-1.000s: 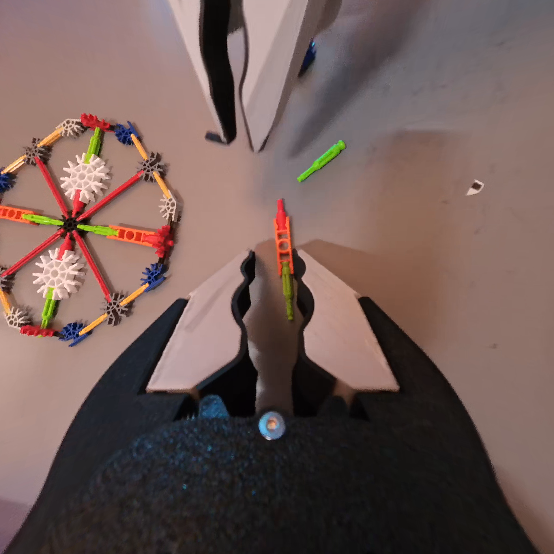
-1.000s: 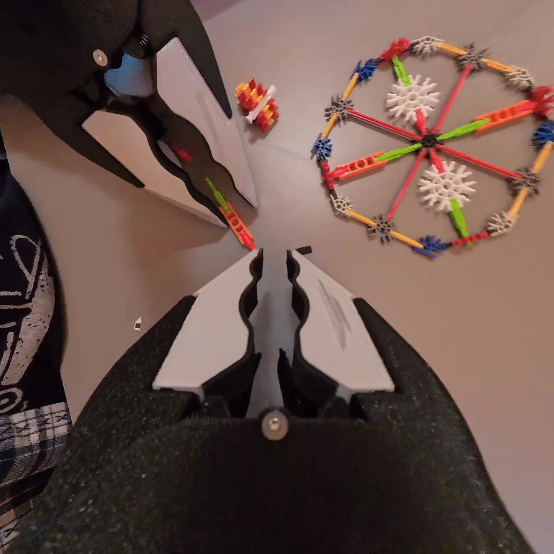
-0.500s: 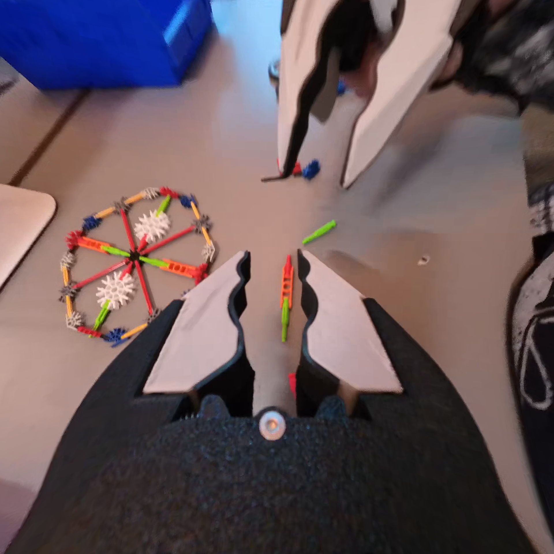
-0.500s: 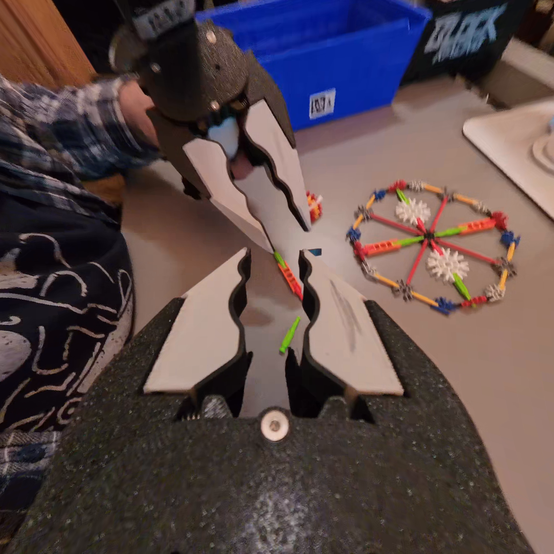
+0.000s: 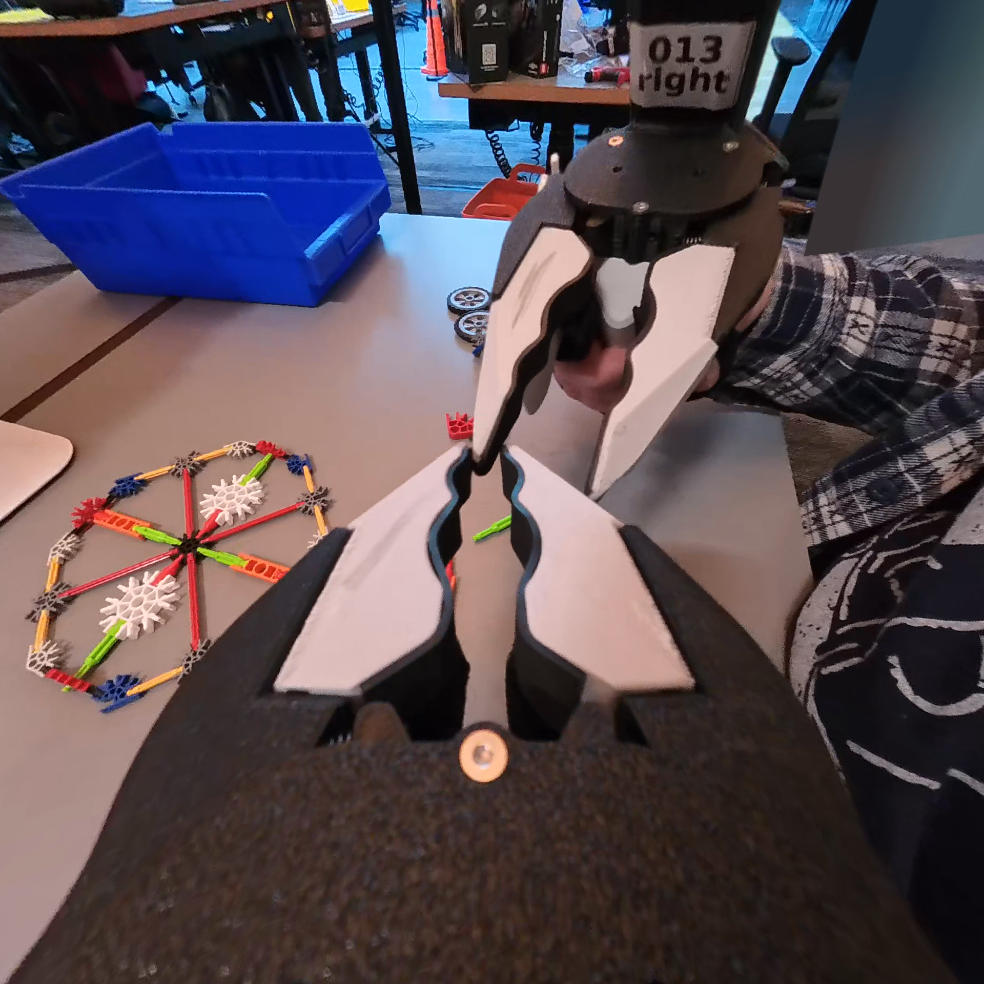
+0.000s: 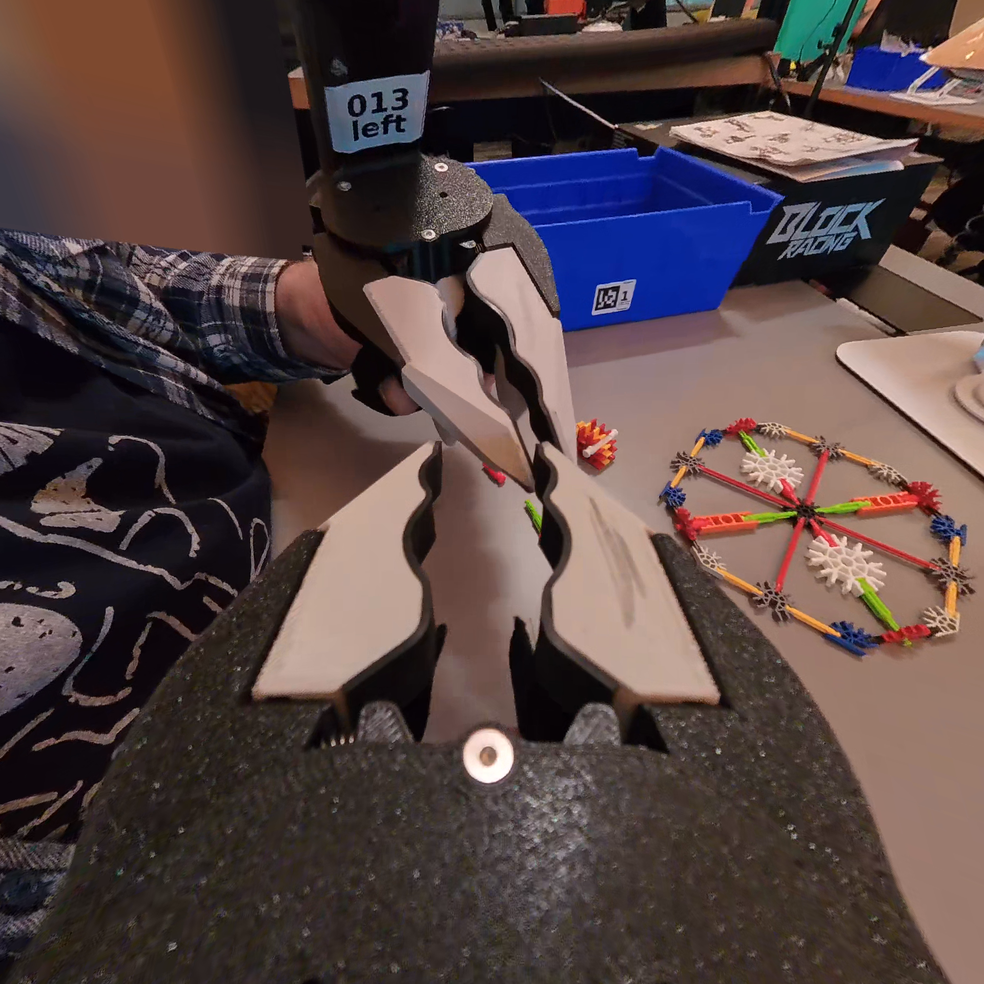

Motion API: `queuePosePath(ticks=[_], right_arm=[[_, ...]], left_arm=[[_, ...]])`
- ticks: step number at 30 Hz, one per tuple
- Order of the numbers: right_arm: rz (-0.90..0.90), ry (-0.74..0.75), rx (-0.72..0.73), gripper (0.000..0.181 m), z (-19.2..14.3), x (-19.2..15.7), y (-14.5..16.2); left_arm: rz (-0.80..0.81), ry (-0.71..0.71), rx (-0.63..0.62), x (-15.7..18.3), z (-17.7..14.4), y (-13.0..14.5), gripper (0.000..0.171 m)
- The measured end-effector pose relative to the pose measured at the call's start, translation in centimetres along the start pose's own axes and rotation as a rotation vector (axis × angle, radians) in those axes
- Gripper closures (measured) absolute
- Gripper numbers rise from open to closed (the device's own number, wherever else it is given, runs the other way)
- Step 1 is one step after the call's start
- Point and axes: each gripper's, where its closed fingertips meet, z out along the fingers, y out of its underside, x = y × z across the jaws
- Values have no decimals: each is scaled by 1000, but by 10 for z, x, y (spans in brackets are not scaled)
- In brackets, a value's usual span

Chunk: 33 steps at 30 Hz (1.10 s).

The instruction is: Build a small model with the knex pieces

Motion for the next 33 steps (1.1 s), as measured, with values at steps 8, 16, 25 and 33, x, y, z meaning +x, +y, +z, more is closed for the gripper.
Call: queuePosePath(ticks=[8,16,25,33], right_arm=[[109,-67,254,160,-10,-2,-21],[24,-54,428,151,-24,-8,-44],[-474,221,227,161,-20,-21,-48],[-451,161,298,165,-24,-30,-53]], left_arm=[[29,30,97,8,-7,-22,167],[-39,63,172,3,-16,-39,142],[115,132,282,29,-30,-54,161],[214,147,303,38,-33,-57,166]])
